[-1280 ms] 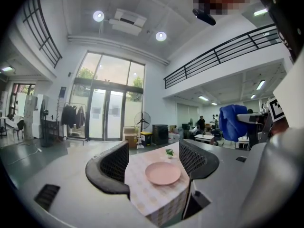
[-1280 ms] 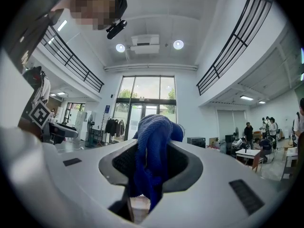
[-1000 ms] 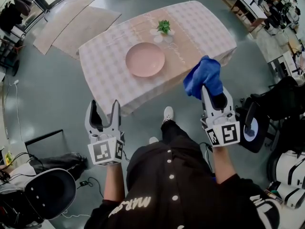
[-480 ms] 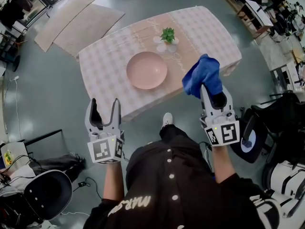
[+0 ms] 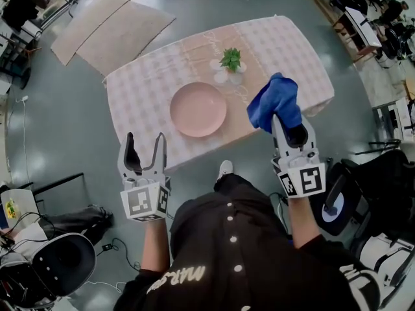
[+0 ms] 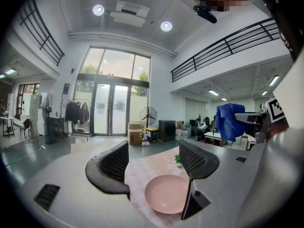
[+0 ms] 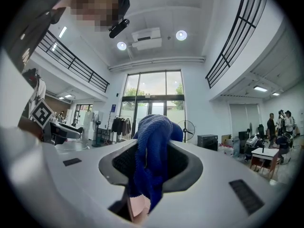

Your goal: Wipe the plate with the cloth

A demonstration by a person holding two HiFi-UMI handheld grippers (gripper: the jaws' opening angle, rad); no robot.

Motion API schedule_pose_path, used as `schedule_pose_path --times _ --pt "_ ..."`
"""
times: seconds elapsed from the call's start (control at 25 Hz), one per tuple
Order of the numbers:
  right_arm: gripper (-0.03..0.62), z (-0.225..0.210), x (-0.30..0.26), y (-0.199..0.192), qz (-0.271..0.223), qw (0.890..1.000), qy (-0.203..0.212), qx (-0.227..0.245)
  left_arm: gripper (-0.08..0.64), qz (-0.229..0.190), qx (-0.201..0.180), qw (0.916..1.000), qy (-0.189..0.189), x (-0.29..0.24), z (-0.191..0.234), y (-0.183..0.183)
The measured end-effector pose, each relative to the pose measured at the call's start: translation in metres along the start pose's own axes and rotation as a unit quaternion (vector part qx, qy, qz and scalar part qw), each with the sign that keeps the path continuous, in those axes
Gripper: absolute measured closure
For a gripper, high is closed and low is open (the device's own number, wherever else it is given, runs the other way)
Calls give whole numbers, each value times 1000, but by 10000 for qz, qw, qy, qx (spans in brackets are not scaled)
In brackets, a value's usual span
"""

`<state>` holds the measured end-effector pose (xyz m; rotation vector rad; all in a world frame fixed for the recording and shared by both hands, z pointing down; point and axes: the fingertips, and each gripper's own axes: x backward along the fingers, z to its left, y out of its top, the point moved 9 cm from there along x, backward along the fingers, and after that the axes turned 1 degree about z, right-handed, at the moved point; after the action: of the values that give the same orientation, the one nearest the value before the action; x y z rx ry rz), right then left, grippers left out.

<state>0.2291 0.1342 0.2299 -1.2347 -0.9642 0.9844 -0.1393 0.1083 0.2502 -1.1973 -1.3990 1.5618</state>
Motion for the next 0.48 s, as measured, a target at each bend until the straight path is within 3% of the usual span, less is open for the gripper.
schedule_pose_path --times 0.48 --pt "471 -59 -52 -15 36 9992 395 -63 235 286 279 9986 357 -57 -23 -4"
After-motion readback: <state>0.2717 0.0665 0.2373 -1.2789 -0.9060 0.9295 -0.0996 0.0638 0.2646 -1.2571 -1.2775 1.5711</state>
